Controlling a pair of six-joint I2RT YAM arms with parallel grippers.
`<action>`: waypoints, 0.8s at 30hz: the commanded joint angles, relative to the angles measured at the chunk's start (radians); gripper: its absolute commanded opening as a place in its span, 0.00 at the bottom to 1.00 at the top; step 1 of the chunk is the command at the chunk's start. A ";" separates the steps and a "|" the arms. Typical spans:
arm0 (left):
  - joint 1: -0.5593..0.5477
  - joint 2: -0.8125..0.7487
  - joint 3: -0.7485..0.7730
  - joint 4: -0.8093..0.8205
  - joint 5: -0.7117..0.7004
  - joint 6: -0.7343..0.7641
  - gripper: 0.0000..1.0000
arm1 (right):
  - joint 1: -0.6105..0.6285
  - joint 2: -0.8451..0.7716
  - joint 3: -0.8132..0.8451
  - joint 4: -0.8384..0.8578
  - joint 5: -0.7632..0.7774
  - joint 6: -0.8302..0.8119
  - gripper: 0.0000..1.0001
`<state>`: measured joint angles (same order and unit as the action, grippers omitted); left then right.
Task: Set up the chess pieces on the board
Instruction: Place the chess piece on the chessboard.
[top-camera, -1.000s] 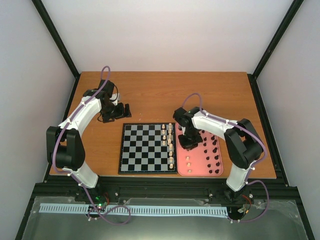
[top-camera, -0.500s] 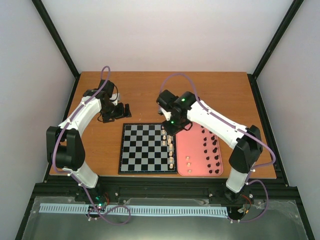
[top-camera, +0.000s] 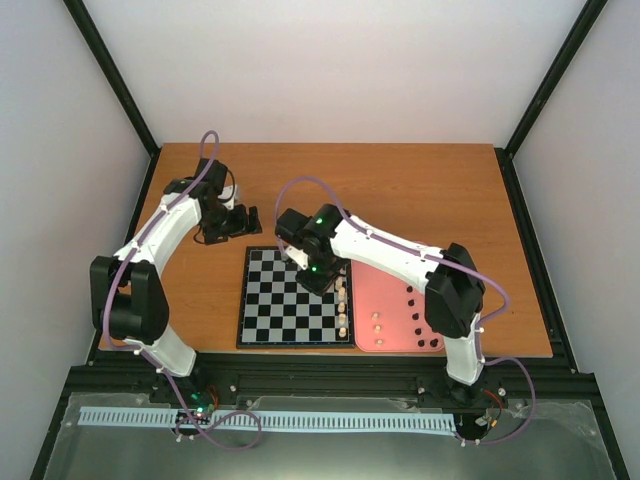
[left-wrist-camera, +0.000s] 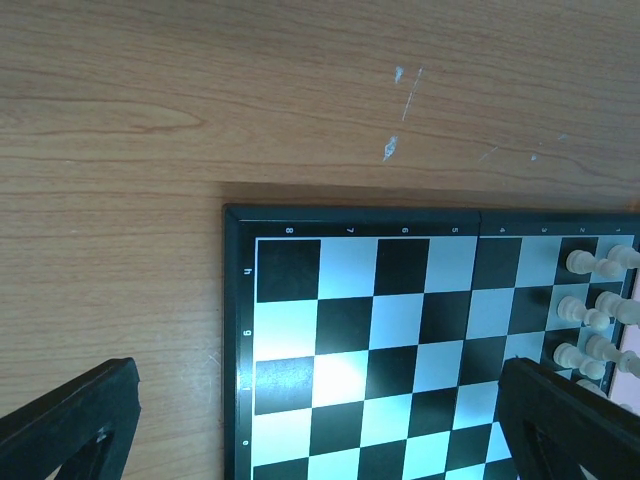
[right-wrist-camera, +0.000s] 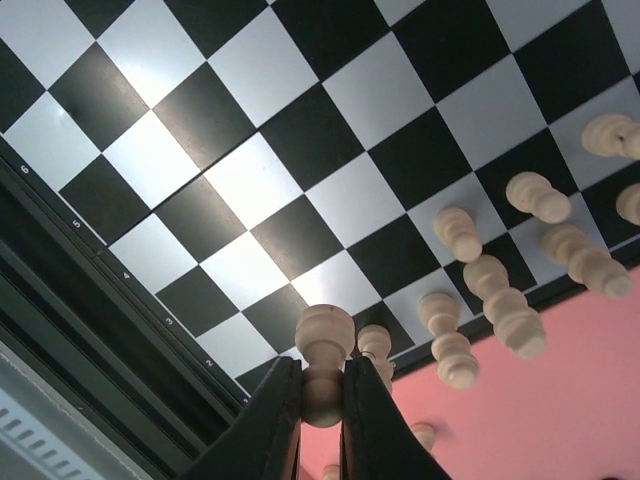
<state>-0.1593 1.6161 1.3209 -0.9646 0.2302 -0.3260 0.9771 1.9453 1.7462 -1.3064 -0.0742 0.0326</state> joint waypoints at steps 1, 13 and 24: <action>-0.005 -0.026 0.004 0.009 -0.005 -0.011 1.00 | 0.015 0.021 -0.020 0.039 -0.001 -0.037 0.04; -0.005 -0.030 -0.007 0.015 -0.007 -0.011 1.00 | 0.015 0.066 -0.091 0.097 0.058 -0.034 0.04; -0.005 -0.025 -0.009 0.019 -0.003 -0.011 1.00 | 0.015 0.099 -0.083 0.068 0.105 -0.036 0.05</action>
<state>-0.1593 1.6142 1.3144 -0.9623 0.2295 -0.3260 0.9840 2.0357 1.6577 -1.2266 0.0029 0.0002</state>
